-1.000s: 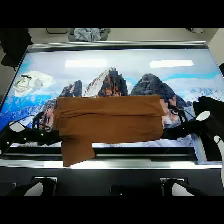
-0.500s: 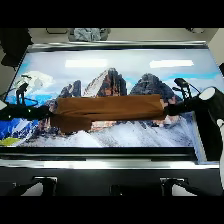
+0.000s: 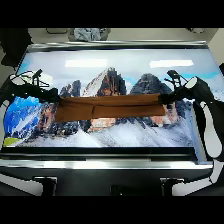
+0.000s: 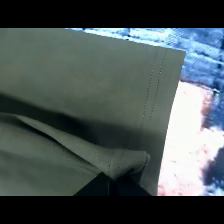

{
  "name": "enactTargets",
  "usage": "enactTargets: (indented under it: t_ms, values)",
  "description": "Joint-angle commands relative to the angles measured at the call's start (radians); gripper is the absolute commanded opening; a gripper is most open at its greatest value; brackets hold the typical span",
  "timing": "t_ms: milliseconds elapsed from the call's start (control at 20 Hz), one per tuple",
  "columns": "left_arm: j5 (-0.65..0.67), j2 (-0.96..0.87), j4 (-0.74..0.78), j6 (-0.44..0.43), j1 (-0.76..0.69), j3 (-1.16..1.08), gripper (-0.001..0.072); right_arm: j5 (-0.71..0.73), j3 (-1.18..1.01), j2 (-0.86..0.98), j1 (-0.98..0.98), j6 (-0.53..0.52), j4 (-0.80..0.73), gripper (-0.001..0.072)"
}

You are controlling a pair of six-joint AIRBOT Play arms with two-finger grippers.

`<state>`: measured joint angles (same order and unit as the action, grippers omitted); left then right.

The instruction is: Fold the shirts.

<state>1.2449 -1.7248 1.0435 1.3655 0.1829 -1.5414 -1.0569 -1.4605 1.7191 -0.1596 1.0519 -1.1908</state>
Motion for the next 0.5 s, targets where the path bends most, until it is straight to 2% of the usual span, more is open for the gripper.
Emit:
enactTargets:
  t_ms: [0, 50, 100, 150, 200, 300, 450]
  values:
    - [0.043, -0.110, -0.001, 0.013, -0.003, -0.053, 0.0034, -0.018, -0.021, 0.080, 0.003, 0.008, 0.047, 0.0041]
    - [0.052, -0.118, -0.001, 0.031, -0.001, -0.053, 0.0105, -0.014, -0.021, 0.082, 0.003, 0.007, 0.056, 0.0043]
    - [0.063, -0.117, -0.001, 0.034, 0.003, -0.054, 0.0278, -0.009, -0.026, 0.077, 0.003, 0.007, 0.056, 0.0108]
    - [0.093, -0.116, -0.001, 0.029, 0.011, -0.064, 0.0452, -0.016, -0.040, 0.068, -0.003, 0.006, 0.055, 0.0396]
    - [0.128, -0.113, -0.001, 0.023, 0.021, -0.080, 0.0492, -0.031, -0.055, 0.053, -0.014, -0.020, 0.057, 0.0705]
    - [0.180, -0.090, -0.001, 0.027, 0.044, -0.106, 0.0491, -0.054, -0.066, 0.013, -0.065, -0.046, 0.059, 0.0703]
    - [0.176, -0.010, -0.002, 0.026, 0.047, -0.106, 0.0490, -0.125, -0.066, 0.021, -0.161, -0.042, 0.116, 0.0703]
